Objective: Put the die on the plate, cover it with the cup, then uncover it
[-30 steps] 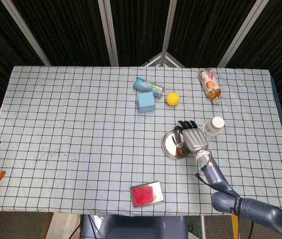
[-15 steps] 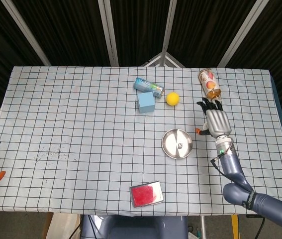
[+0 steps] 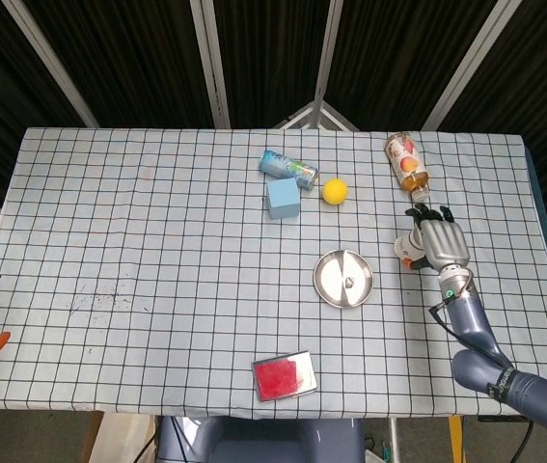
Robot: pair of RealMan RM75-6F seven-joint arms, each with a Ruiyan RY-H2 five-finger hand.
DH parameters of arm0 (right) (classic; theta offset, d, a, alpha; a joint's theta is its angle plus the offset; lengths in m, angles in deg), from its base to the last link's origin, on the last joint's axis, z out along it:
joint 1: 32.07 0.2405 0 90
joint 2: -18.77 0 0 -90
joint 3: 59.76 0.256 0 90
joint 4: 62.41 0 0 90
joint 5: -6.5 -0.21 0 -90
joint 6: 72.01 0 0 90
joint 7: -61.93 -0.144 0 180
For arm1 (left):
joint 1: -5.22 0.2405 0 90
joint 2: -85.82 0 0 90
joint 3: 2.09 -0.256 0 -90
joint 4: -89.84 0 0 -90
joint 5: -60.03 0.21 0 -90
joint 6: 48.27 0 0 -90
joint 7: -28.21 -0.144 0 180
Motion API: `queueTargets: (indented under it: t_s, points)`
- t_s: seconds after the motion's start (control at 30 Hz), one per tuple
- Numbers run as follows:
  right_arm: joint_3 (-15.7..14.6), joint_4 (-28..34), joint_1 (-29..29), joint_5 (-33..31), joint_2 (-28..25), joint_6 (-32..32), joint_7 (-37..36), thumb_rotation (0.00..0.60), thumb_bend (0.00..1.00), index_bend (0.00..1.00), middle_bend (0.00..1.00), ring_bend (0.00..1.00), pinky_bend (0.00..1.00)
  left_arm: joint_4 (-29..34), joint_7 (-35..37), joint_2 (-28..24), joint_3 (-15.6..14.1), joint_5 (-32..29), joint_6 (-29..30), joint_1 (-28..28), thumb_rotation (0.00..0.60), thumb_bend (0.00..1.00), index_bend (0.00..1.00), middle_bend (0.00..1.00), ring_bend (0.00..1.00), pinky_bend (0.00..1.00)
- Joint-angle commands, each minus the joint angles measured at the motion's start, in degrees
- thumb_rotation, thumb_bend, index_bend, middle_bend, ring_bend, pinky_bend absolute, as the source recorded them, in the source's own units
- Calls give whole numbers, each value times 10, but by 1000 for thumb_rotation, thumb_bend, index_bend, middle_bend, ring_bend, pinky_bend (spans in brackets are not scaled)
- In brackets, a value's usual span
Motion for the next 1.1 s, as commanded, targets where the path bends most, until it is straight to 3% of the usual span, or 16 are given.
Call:
queueTargets:
  t_s: [0.03,1.1]
  points:
    - [-2,-13,5,-7,1,6,5,600,205,246,186,174,0,0,-1,0,1,-2,-2,-1,600,293,168,0,0,23]
    - [-19,-75,9,-10,14,28,-9,600,226,433,419,216,0,4,-23,7,0,-4,-10,-4,600,293,187,0,0,23]
